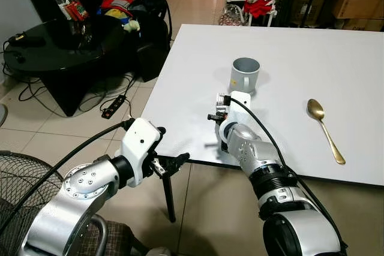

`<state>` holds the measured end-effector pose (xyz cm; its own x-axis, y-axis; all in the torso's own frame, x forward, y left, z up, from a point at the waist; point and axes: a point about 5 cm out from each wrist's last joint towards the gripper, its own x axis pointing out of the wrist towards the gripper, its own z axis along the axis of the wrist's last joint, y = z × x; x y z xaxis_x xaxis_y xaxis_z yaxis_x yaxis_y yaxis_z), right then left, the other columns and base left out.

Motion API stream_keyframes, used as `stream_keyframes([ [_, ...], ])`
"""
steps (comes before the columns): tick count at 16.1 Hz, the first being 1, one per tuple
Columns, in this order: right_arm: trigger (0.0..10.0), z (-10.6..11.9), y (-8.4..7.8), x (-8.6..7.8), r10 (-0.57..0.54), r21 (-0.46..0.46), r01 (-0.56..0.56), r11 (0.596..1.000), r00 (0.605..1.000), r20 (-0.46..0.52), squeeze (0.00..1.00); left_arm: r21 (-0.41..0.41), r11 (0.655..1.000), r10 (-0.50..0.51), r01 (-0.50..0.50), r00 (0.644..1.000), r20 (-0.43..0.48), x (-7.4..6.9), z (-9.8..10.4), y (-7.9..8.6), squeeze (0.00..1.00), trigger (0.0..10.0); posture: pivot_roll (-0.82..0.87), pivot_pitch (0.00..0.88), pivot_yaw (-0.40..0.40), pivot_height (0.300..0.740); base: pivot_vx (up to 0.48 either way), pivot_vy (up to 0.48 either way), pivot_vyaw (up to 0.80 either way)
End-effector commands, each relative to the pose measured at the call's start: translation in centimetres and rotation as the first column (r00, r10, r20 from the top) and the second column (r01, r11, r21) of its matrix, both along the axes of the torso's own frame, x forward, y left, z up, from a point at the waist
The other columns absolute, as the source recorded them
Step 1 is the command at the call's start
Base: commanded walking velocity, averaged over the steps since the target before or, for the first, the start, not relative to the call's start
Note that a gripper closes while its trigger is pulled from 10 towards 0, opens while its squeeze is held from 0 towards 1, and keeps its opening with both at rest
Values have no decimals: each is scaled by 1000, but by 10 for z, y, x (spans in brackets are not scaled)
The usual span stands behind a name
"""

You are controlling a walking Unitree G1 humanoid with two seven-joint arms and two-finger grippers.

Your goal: Setting the table

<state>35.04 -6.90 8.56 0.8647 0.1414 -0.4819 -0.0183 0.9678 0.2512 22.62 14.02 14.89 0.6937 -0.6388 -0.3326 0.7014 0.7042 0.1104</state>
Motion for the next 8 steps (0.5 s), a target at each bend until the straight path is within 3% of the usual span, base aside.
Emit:
stream_keyframes([
  [1,10000,6,1,3,0,6,0,1000,1000,15,0,13,1000,-6,6,1000,9,0,3,0,0,10000,150,0,66,740,0,0,0],
  [8,10000,5,-4,4,-8,3,8,1000,1000,15,0,14,1000,-13,13,1000,13,2,3,-1,0,10000,146,0,69,740,0,0,0],
])
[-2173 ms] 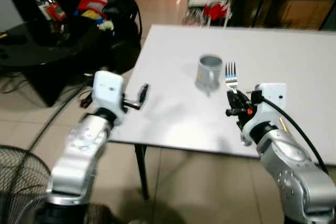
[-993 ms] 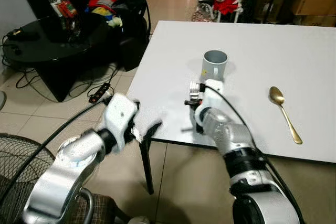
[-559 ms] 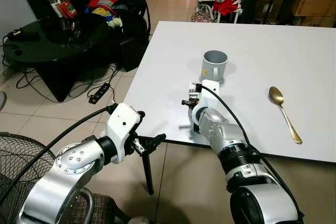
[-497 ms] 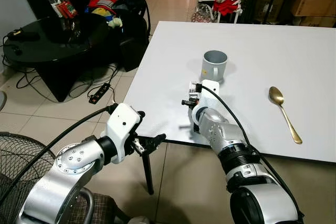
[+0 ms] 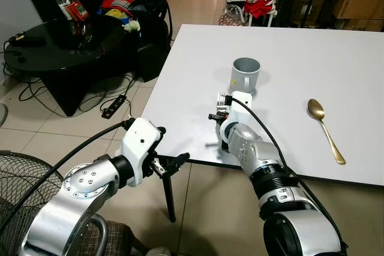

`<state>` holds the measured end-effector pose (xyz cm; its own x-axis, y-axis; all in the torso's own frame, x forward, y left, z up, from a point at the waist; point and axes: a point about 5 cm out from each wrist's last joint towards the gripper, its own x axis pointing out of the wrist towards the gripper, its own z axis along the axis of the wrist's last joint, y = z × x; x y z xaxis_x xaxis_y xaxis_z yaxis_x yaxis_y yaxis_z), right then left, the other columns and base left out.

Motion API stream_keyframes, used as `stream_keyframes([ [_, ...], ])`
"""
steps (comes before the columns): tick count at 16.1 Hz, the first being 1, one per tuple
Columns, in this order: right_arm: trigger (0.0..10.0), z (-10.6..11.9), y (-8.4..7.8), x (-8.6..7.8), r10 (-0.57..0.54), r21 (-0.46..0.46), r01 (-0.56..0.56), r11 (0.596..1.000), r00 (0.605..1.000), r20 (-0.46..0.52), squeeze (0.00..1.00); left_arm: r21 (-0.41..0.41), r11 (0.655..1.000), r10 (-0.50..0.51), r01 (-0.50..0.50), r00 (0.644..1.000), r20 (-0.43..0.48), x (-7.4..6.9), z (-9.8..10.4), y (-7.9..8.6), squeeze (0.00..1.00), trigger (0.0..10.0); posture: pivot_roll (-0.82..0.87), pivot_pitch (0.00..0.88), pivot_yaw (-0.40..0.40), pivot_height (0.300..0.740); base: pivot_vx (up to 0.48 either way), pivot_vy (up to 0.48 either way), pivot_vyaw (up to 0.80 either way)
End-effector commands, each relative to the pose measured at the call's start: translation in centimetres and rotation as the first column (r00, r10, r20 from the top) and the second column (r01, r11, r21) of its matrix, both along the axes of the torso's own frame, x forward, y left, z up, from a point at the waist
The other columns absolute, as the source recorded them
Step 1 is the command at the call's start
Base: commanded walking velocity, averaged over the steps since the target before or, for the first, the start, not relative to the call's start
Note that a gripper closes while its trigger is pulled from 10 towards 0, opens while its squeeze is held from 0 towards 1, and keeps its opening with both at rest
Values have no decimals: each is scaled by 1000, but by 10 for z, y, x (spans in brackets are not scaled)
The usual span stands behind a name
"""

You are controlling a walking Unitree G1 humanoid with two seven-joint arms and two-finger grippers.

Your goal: Setting the table

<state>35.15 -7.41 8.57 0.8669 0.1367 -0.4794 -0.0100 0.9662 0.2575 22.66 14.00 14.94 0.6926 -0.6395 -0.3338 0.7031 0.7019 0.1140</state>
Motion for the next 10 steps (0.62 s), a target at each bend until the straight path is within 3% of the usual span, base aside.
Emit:
stream_keyframes([
  [1,10000,5,1,3,1,-4,-1,1000,1000,13,0,10,1000,-11,10,1000,11,1,2,-1,0,10000,146,0,69,740,0,0,0],
  [10,10000,5,1,3,1,-4,-1,1000,1000,13,0,10,1000,-11,10,1000,11,1,2,-1,0,10000,146,0,69,740,0,0,0],
])
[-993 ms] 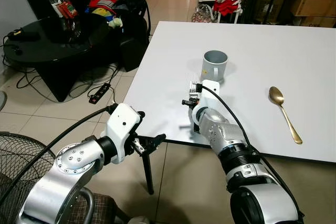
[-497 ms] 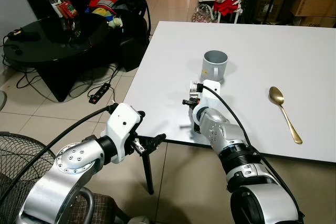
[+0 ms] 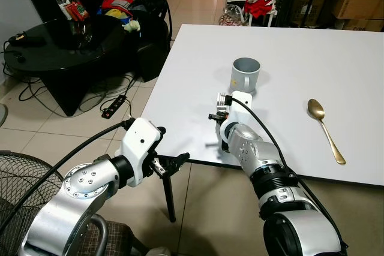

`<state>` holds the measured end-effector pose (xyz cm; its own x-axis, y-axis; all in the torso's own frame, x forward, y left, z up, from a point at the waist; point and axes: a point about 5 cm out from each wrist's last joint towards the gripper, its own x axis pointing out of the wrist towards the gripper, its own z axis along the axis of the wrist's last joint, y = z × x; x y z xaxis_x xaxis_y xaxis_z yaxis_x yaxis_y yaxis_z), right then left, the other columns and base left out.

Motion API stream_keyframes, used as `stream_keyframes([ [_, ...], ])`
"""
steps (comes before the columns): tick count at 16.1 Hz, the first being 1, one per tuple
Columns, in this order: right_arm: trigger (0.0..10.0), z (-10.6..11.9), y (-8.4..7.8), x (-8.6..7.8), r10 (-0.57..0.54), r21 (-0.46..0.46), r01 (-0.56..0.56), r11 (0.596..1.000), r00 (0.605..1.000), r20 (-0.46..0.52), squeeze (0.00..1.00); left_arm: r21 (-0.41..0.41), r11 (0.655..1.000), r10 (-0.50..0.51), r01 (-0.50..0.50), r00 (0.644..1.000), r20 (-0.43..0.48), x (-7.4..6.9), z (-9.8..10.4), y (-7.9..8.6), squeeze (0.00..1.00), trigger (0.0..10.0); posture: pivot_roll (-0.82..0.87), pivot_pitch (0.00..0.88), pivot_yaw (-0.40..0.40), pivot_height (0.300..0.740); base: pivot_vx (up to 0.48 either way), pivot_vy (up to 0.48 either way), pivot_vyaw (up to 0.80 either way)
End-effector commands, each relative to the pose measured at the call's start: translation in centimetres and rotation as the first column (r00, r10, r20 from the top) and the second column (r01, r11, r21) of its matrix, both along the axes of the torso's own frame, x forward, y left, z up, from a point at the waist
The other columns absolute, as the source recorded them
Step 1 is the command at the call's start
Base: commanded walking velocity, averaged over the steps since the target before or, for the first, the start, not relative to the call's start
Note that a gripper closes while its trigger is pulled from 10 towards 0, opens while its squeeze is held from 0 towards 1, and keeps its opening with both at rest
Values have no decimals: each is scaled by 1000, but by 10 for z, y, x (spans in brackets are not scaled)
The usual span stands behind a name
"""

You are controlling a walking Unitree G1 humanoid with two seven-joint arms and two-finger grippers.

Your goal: Setting the table

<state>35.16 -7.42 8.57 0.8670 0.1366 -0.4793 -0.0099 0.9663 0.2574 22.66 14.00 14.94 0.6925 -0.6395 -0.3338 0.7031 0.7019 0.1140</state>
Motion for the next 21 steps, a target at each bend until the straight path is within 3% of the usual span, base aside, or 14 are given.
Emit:
stream_keyframes([
  [1,10000,5,1,3,1,-4,-1,1000,1000,13,0,10,1000,-11,10,1000,11,1,2,-1,0,10000,146,0,69,740,0,0,0],
  [3,10000,5,1,3,1,-4,-1,1000,1000,13,0,10,1000,-11,10,1000,11,1,2,-1,0,10000,146,0,69,740,0,0,0],
  [4,10000,26,-42,-9,-10,2,10,1000,996,92,0,-8,1000,12,-11,1000,27,7,3,-5,0,10000,90,0,86,740,0,0,0],
  [5,10000,53,-77,-44,44,-40,-37,998,985,167,0,-31,999,38,-37,998,45,15,3,-10,0,10000,92,0,84,740,0,0,0],
  [6,10000,57,-80,-52,65,-54,-56,997,982,176,0,-35,998,44,-43,998,47,16,3,-11,0,10000,92,0,84,740,0,0,0],
  [11,10000,57,-77,-56,75,-55,-66,996,980,184,0,-36,997,71,-69,996,60,18,4,-9,0,10000,88,0,88,740,0,0,0],
  [13,10000,77,-86,-74,98,-131,-67,989,965,243,0,-54,980,194,-189,975,105,29,4,-7,0,10000,83,0,81,740,0,0,0],
  [14,10000,77,-88,-76,94,-148,-58,987,964,249,0,-61,974,225,-219,967,117,30,4,-6,0,10000,83,0,79,740,0,0,0],
  [16,10000,78,-95,-84,125,-301,-22,953,936,329,0,-99,936,348,-337,926,147,39,6,-6,0,10000,80,0,74,740,0,0,0],
  [17,10000,76,-101,-86,97,-326,22,945,934,343,0,-112,927,372,-359,916,147,41,6,-8,0,10000,78,0,73,740,0,-266,0],
  [19,10000,81,-105,-85,30,-221,51,974,936,350,0,-107,931,362,-349,919,154,41,6,-11,0,10000,76,0,72,740,0,-337,0],
  [21,10000,80,-107,-85,28,-210,44,977,943,331,0,-117,926,375,-360,914,157,42,6,-12,0,10000,74,0,71,740,0,-420,0],
])
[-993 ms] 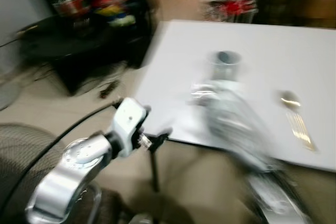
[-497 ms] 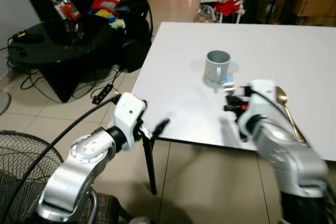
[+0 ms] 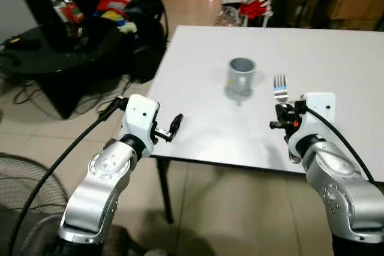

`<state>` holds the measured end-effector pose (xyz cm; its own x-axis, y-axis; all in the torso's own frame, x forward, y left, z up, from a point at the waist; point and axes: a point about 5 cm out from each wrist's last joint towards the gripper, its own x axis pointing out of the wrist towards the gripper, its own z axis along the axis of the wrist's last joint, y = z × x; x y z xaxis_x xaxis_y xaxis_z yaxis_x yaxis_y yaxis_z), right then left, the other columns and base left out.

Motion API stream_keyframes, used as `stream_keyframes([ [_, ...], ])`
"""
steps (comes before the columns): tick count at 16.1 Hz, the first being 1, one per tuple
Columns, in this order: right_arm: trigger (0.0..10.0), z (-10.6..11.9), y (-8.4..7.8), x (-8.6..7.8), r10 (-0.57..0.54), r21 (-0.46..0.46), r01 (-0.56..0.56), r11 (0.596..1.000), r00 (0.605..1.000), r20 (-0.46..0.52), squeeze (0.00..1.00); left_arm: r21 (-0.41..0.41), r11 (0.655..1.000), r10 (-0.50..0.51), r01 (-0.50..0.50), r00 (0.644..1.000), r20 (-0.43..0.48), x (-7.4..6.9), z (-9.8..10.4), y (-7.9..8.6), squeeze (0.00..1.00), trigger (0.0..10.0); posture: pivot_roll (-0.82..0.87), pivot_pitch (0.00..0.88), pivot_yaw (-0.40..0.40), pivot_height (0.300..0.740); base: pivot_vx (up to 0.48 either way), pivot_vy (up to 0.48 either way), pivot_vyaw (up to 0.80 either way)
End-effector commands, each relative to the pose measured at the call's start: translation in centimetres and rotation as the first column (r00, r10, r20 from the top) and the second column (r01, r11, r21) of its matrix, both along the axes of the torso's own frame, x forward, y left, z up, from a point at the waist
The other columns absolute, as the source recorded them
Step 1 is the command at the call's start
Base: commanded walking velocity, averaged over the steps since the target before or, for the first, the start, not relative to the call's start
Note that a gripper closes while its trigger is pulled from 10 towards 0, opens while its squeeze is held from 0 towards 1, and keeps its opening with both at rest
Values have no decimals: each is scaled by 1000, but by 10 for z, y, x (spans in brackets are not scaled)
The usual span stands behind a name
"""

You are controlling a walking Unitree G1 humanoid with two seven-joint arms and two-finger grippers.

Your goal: Setting the table

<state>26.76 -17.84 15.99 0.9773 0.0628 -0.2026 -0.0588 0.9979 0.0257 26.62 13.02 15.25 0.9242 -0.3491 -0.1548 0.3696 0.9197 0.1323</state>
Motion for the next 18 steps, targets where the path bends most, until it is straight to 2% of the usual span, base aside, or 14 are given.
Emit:
stream_keyframes([
  [1,10000,2,-2,-1,0,-19,0,1000,1000,6,0,1,1000,1,-1,1000,16,3,3,-3,0,10000,74,0,71,740,0,-480,0],
  [3,10000,-4,0,-2,9,-32,-10,999,1000,-22,0,3,1000,-1,1,1000,19,4,4,-3,0,10000,77,0,68,740,0,-480,0],
  [7,10000,-6,-10,0,-40,-8,40,999,998,-50,0,7,1000,-4,3,1000,23,5,4,-3,0,10000,78,0,66,740,0,-465,0],
  [11,10000,-2,-10,-1,-37,0,37,999,999,-39,0,-9,1000,17,-17,1000,17,6,3,-2,0,10000,77,0,64,740,0,0,0],
  [13,10000,-1,-6,-1,-14,14,15,1000,999,-37,0,-12,1000,1,0,1000,25,6,3,-3,0,10000,77,0,63,740,0,0,0],
  [16,10000,-2,-5,0,-11,11,12,1000,999,-44,0,-22,1000,5,-4,1000,30,5,4,-3,0,10000,81,0,60,740,0,0,-788],
  [18,10000,-2,-5,3,8,5,-8,1000,999,-41,0,-26,1000,4,-3,999,31,5,5,-2,0,10000,84,0,58,740,0,0,0],
])
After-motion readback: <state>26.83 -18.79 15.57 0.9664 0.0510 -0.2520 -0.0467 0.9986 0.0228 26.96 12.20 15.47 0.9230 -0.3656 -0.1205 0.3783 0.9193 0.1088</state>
